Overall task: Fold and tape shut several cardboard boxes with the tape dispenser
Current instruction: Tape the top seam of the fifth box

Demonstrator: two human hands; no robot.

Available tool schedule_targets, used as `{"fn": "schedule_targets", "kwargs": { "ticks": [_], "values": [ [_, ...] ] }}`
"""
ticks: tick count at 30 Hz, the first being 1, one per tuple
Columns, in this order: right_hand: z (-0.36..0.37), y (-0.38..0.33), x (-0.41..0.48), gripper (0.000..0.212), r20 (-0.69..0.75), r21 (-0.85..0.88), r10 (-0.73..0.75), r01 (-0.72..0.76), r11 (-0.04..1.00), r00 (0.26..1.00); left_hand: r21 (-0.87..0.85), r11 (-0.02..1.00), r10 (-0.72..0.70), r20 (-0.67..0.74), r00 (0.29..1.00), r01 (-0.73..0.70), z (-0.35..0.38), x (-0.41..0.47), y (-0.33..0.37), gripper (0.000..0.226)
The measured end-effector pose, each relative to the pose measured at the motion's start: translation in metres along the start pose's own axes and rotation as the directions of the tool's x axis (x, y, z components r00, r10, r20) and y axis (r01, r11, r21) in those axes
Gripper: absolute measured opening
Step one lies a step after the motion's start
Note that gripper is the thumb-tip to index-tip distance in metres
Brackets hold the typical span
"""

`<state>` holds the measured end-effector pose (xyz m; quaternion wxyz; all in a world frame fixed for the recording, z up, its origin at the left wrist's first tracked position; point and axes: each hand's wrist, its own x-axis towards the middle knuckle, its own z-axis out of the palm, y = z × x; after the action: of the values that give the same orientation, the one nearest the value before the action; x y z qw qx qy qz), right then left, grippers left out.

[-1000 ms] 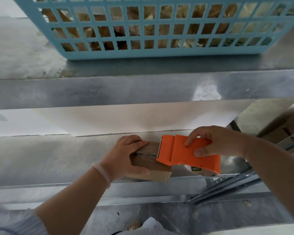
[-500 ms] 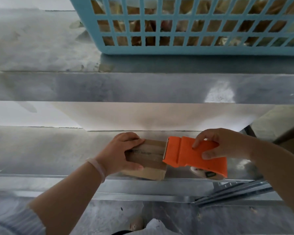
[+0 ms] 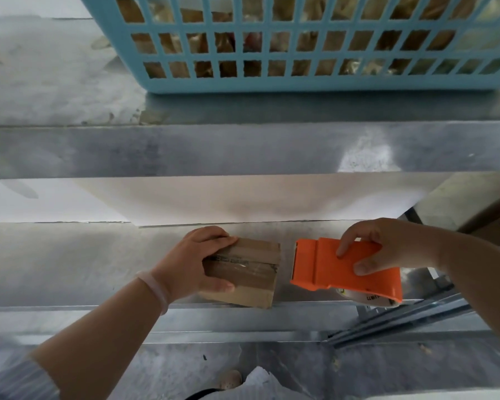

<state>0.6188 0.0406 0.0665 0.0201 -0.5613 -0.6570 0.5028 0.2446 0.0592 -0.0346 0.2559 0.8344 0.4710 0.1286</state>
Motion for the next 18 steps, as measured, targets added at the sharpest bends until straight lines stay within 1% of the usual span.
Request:
{"fn": "schedule_targets", "kwargs": {
  "ticks": [4,8,11,18],
  "values": [
    [-0.006,0.002,-0.008,0.031,0.003,0.058,-0.008,0.008,0.998,1.000,-0.003,1.000,0.011,-0.004,1.000,-0.011,0.000,0.000,0.000,0.091],
    [-0.011,0.006,-0.013,0.033,0.011,0.069,-0.014,0.014,0.998,1.000,0.004,1.000,0.008,0.028,1.000,-0.008,-0.001,0.000,0.001,0.099],
    [-0.013,0.009,-0.015,0.033,0.025,0.065,0.005,-0.007,0.998,1.000,0.002,1.000,0.005,0.031,0.999,-0.005,0.000,0.001,0.000,0.099],
    [0.000,0.004,-0.007,0.031,0.065,-0.074,-0.032,0.037,0.997,0.997,0.041,0.999,0.006,0.040,0.999,-0.007,-0.001,0.002,0.000,0.099]
  ]
}}
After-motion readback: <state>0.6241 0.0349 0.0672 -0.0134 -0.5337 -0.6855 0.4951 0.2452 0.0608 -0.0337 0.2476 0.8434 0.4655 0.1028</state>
